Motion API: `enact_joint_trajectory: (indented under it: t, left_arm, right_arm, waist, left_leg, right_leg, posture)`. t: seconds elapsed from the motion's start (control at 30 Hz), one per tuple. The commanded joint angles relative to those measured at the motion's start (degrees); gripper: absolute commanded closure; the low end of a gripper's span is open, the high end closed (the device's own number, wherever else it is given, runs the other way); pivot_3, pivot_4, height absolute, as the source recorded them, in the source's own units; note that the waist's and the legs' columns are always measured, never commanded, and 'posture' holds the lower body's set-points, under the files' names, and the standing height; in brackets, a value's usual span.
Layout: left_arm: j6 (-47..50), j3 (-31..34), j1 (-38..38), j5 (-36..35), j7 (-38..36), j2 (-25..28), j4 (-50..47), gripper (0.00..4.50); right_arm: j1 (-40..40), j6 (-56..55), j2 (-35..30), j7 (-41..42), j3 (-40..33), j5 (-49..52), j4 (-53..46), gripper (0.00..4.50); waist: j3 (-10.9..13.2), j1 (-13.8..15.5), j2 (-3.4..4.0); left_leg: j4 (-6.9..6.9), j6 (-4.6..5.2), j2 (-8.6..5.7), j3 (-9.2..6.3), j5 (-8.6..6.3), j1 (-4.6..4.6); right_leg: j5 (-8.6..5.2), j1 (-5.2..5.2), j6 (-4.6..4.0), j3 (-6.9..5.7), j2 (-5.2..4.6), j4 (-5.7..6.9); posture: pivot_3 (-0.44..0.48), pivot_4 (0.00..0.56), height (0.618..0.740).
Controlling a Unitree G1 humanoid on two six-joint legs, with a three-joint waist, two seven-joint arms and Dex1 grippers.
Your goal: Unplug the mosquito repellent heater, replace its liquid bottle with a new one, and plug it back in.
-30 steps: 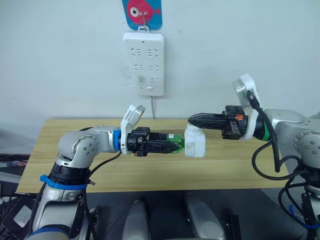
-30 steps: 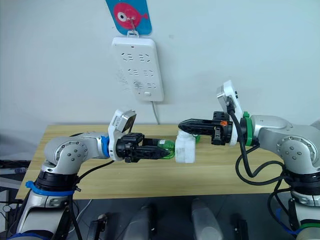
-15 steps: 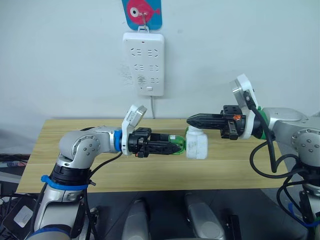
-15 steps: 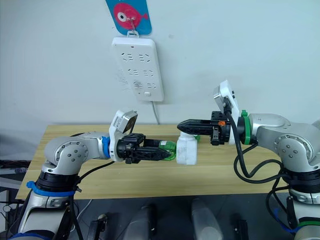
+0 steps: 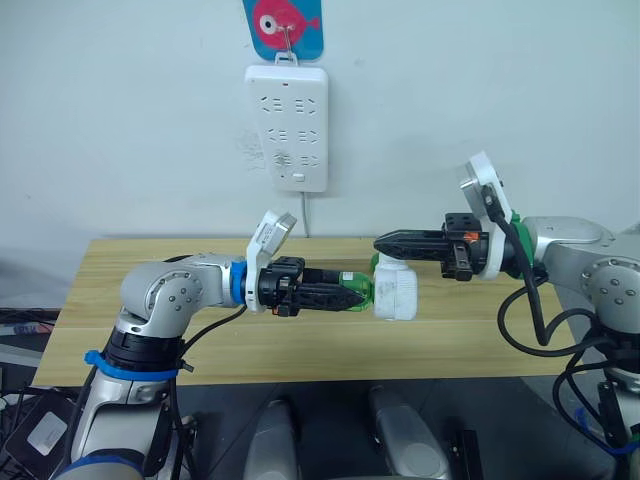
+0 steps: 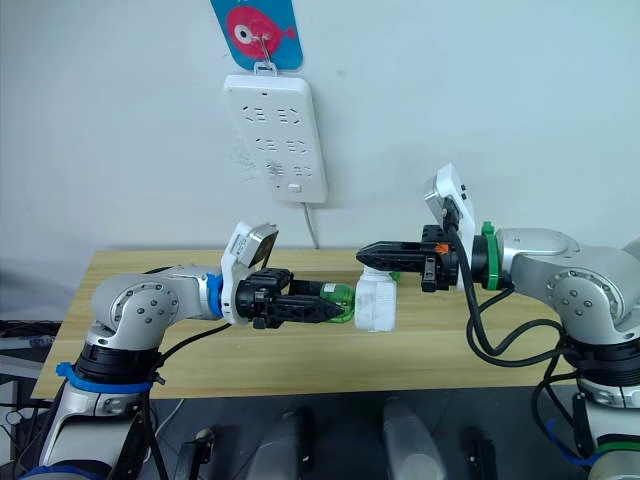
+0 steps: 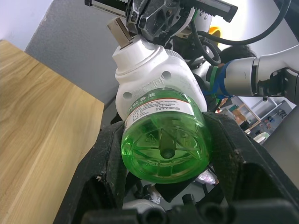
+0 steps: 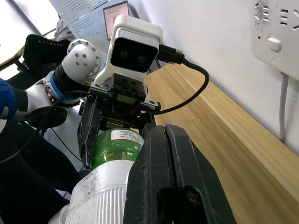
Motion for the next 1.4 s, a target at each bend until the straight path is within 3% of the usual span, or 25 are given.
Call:
enact_joint_trajectory:
  t: [0.03,0.2,0.3,0.5,0.67,0.83,1.0,1.2,1.4]
  left_arm:
    - [-2.6,2.5,0.5,-2.4,-0.7,-0.6,-2.9,2.23]
    - [-3.8,3.2,2.1,-2.0,1.2,-1.5,-2.9,2.23]
    - [-5.1,3.6,2.4,-1.4,2.7,-2.6,-2.9,2.23]
    - [-4.8,5.7,2.6,-3.1,7.2,-5.5,-1.9,2.23]
    - [-2.4,10.9,3.0,-8.0,15.7,-10.4,0.8,2.23]
    - [0.0,15.6,3.5,-15.2,26.5,-16.8,3.0,2.23]
    - [1.8,18.5,3.5,-23.4,36.1,-21.3,5.0,2.23]
    - [1.4,19.1,2.6,-31.8,44.1,-23.8,6.8,2.23]
    - [0.6,18.0,2.2,-35.4,47.4,-23.6,7.2,2.23]
  right_arm:
    - [-0.6,2.8,1.1,-3.6,-4.1,4.1,1.3,4.5]
    - [0.2,5.9,1.8,-9.3,-10.2,11.9,1.9,4.5]
    - [1.4,6.9,1.8,-12.9,-13.1,16.5,1.6,3.95]
    - [5.2,5.1,1.6,-20.8,-17.6,24.8,1.0,1.85]
    - [14.2,-1.0,4.2,-32.3,-22.7,31.2,-1.9,0.11]
    - [27.7,-11.6,11.7,-46.2,-24.8,38.9,-10.2,0.0]
    - [36.1,-20.5,20.0,-55.3,-19.3,40.0,-18.8,0.0]
    - [33.1,-26.8,26.3,-60.2,-8.7,35.3,-22.8,0.0]
    - [28.3,-28.9,27.8,-60.6,-3.8,29.1,-20.1,0.0]
  waist:
    - [0.0,0.0,0.0]
    - [0.0,0.0,0.0]
    - [0.0,0.0,0.0]
    - [0.0,0.0,-0.01]
    - [0.0,0.0,-0.02]
    - [0.0,0.1,-0.02]
    - [-0.1,-0.4,0.0]
    - [-0.1,-1.0,-0.01]
    - [-0.1,-1.2,-0.03]
  left_leg:
    - [0.0,0.0,0.0,0.0,0.0,0.0]
    - [0.01,0.0,-0.01,0.01,0.0,0.0]
    - [0.01,0.0,-0.01,0.01,0.0,0.0]
    - [0.02,0.0,-0.02,0.05,0.0,0.0]
    - [0.03,0.0,-0.02,0.05,0.0,0.0]
    - [0.02,0.0,-0.04,0.05,0.0,-0.04]
    - [0.07,-0.02,-0.01,0.05,0.01,0.01]
    - [0.06,-0.11,0.03,0.12,0.08,0.16]
    - [0.0,-0.11,0.02,0.06,0.08,0.13]
  right_leg:
    - [0.0,0.0,0.0,0.0,0.0,0.01]
    - [0.0,0.0,-0.01,0.01,-0.01,0.02]
    - [0.0,0.0,-0.01,0.01,-0.01,0.02]
    - [0.0,0.0,0.0,0.05,0.0,0.03]
    - [0.0,0.01,0.0,0.06,0.0,0.04]
    - [0.0,-0.02,0.01,0.08,-0.01,0.07]
    - [-0.03,-0.01,0.06,0.1,0.02,0.14]
    - [-0.15,0.04,0.27,0.23,0.14,0.16]
    - [-0.15,0.04,0.27,0.19,0.15,0.14]
  posture:
    - [-0.222,0.246,0.725]
    - [-0.23,0.246,0.725]
    - [-0.236,0.247,0.725]
    - [-0.236,0.246,0.725]
    - [-0.232,0.242,0.725]
    - [-0.246,0.244,0.725]
    - [-0.266,0.247,0.725]
    - [-0.274,0.247,0.725]
    - [-0.274,0.247,0.725]
